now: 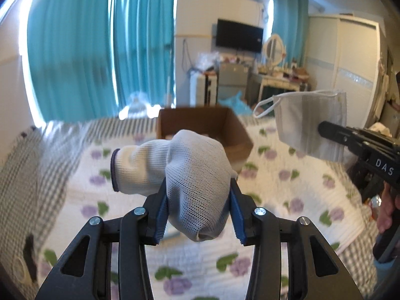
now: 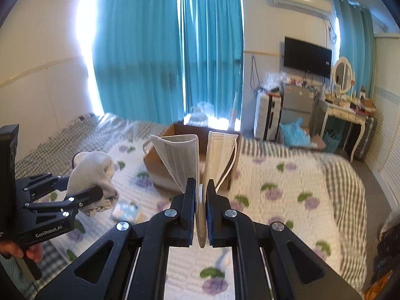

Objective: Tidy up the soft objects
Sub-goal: 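Carry the mask and glove over the box and release both into it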

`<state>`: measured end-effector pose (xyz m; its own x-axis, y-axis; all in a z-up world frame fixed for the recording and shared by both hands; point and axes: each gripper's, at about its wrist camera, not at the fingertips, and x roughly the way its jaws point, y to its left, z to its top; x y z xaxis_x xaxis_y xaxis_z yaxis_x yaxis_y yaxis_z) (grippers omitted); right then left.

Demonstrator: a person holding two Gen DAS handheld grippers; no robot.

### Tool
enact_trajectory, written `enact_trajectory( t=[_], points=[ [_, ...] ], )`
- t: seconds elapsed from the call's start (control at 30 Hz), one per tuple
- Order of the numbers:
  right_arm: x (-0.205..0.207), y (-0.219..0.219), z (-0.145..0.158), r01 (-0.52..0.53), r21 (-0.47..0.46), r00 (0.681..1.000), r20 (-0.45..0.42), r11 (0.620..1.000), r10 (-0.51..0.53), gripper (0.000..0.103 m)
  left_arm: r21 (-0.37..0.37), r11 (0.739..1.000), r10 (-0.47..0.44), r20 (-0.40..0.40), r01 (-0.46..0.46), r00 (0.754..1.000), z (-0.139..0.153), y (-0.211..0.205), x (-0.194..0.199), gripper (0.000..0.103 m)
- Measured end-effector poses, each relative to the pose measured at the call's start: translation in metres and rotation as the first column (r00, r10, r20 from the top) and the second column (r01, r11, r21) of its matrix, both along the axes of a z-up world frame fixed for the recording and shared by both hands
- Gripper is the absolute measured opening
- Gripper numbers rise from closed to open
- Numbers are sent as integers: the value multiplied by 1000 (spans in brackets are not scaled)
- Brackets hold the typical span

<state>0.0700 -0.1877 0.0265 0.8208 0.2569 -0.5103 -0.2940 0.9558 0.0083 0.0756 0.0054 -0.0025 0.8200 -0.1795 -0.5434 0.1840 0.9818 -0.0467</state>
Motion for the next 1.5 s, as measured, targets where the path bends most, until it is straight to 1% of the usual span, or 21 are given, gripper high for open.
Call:
enact_trajectory(
  t=[0.13,0.23,0.37,0.47,0.6,0.7,0.83,0.9,1.0,1.1,1.17,1.27,1.3,1.33,1.37,1.4,1.47,1.5],
  points=[
    [21,1,27,-14,15,999,42,1000,14,7,4,1000,-22,50,21,999,26,-3,21,42],
    [43,4,40,-16,10,998,64,1000,15,7,8,1000,-29,80,29,996,41,-8,40,42],
    [80,8,48,-27,23,997,70,999,25,7,10,999,-40,102,39,994,52,-13,74,42],
    [111,14,45,-34,24,997,63,999,33,7,24,999,-45,98,43,994,52,-17,100,42],
    [158,22,28,-37,36,999,25,999,36,7,42,998,-48,81,45,996,41,-22,138,42],
    [193,27,6,-39,52,999,-26,998,40,7,56,997,-50,48,47,998,25,-25,166,42],
    [232,34,-30,-33,35,996,-83,999,35,7,57,997,-45,-3,45,999,-2,-27,201,42],
    [244,38,-49,-33,24,993,-109,999,35,7,60,997,-44,-33,46,998,-18,-28,219,42],
    [260,43,-70,-32,-4,991,-134,999,31,7,86,995,-40,-65,45,997,-37,-34,235,42],
    [276,43,-90,-28,-23,987,-158,999,24,7,94,994,-40,-98,50,994,-53,-36,250,43],
    [281,43,-99,-28,-28,986,-165,999,23,7,102,993,-49,-109,61,993,-60,-38,252,47],
    [285,41,-107,-29,-24,987,-160,999,25,7,119,990,-63,-97,75,993,-64,-43,251,54],
    [285,40,-108,-20,-27,988,-156,999,16,9,126,989,-68,-94,79,993,-63,-45,253,55],
    [285,38,-109,-11,-29,988,-156,1000,7,18,132,988,-68,-90,79,994,-63,-45,252,58],
    [286,36,-110,-4,-27,987,-158,1000,0,35,139,987,-64,-83,75,994,-61,-46,250,60],
    [283,34,-109,8,-27,988,-156,1000,-12,38,145,987,-62,-80,73,995,-59,-46,248,61],
    [279,28,-102,24,-6,989,-145,1000,-24,50,163,985,-48,-67,58,997,-54,-41,246,73],
    [275,25,-96,30,6,990,-141,1000,-29,53,172,984,-40,-57,49,998,-51,-39,243,75]
  ],
)
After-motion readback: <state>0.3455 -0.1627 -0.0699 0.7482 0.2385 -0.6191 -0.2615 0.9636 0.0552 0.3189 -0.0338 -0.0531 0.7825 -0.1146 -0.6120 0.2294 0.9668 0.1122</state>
